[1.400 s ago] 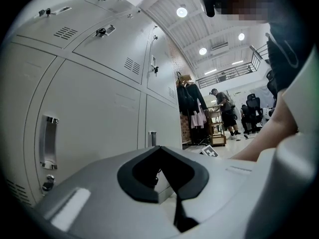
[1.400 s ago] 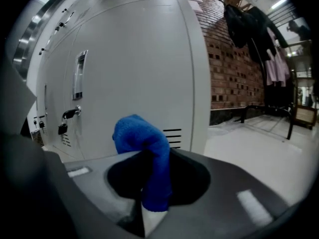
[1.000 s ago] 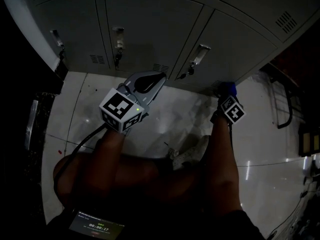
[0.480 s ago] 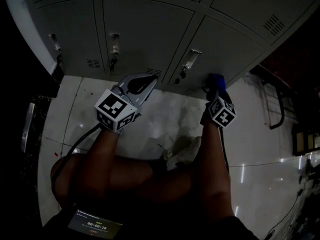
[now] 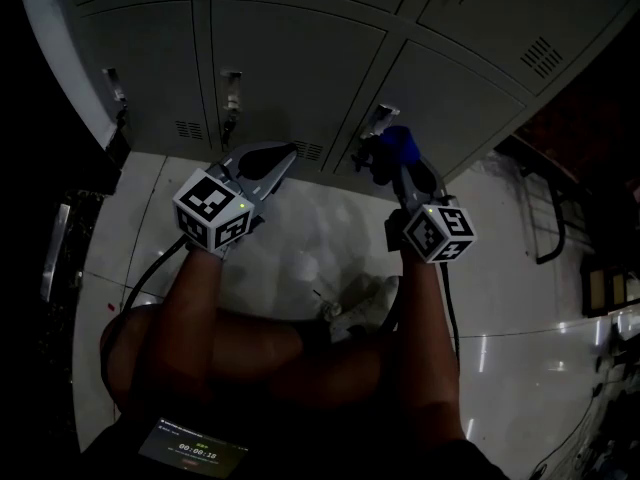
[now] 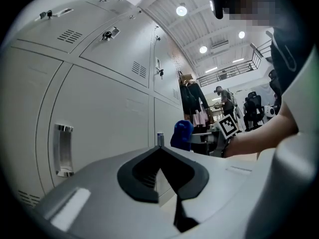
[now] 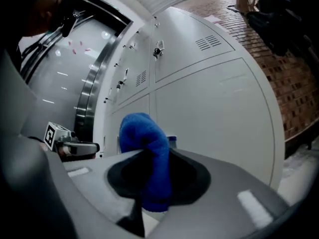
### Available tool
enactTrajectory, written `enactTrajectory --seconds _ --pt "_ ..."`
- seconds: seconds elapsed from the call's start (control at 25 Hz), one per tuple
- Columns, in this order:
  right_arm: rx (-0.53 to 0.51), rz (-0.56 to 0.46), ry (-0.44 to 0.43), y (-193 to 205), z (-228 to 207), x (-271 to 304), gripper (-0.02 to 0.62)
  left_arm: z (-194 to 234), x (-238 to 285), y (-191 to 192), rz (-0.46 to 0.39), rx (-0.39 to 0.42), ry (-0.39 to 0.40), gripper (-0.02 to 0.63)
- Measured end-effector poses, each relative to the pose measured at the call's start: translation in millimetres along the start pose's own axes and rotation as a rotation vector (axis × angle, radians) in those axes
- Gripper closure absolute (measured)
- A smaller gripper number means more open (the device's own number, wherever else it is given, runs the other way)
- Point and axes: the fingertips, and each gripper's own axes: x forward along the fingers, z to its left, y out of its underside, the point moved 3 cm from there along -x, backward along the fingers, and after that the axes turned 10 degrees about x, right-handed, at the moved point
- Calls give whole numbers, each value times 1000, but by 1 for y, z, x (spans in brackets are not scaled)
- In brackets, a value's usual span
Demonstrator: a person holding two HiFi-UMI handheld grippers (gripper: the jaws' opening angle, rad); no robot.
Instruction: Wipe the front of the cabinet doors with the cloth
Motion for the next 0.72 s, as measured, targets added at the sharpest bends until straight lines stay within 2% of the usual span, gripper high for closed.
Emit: enactTrajectory --seconds 0.16,0.4,0.52,0.72 --pt "6 25 -141 9 21 6 515 5 -1 3 2 11 -26 601" --pt "-8 90 -334 23 60 15 515 3 1 9 10 22 -22 601" --pt "-18 104 -367 27 70 16 515 0 1 11 6 27 -5 601" --pt "-32 117 -362 30 69 18 516 -3 2 11 2 27 3 601"
